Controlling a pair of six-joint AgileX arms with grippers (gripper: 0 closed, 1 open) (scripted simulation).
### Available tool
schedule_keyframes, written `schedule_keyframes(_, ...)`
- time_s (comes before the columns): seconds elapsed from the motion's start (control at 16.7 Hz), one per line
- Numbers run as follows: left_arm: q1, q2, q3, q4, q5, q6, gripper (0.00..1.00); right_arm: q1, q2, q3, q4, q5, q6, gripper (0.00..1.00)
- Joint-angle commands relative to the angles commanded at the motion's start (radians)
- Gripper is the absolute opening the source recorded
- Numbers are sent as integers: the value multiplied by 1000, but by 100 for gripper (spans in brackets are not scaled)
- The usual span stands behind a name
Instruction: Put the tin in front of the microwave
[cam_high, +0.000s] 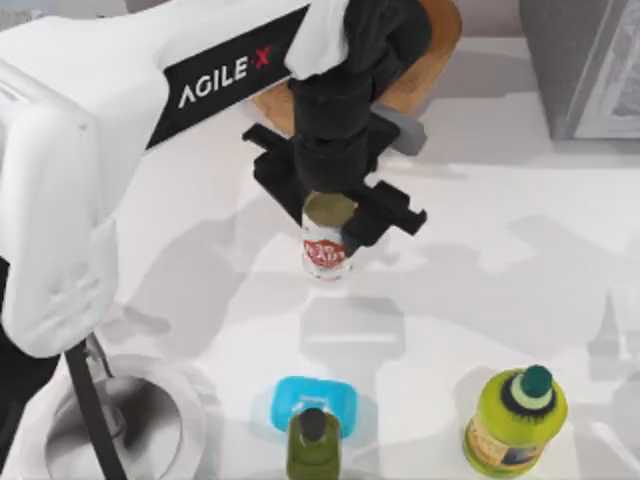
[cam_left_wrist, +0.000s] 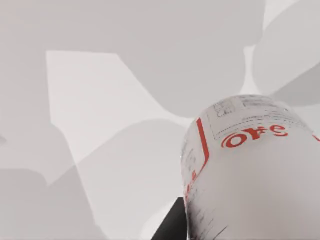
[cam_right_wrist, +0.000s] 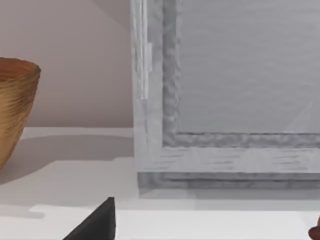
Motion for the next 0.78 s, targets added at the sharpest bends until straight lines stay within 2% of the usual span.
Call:
schedule_keyframes(0.48, 612, -92, -129, 35, -2, 117, 0, 0, 0, 0, 0, 0, 0, 100)
schedule_keyframes(0.6, 726, -114, -159, 45, -2, 142, 0, 0, 0, 0, 0, 0, 0, 100)
schedule_keyframes(0.78, 819, -136, -186, 54, -2, 167, 0, 0, 0, 0, 0, 0, 0, 100)
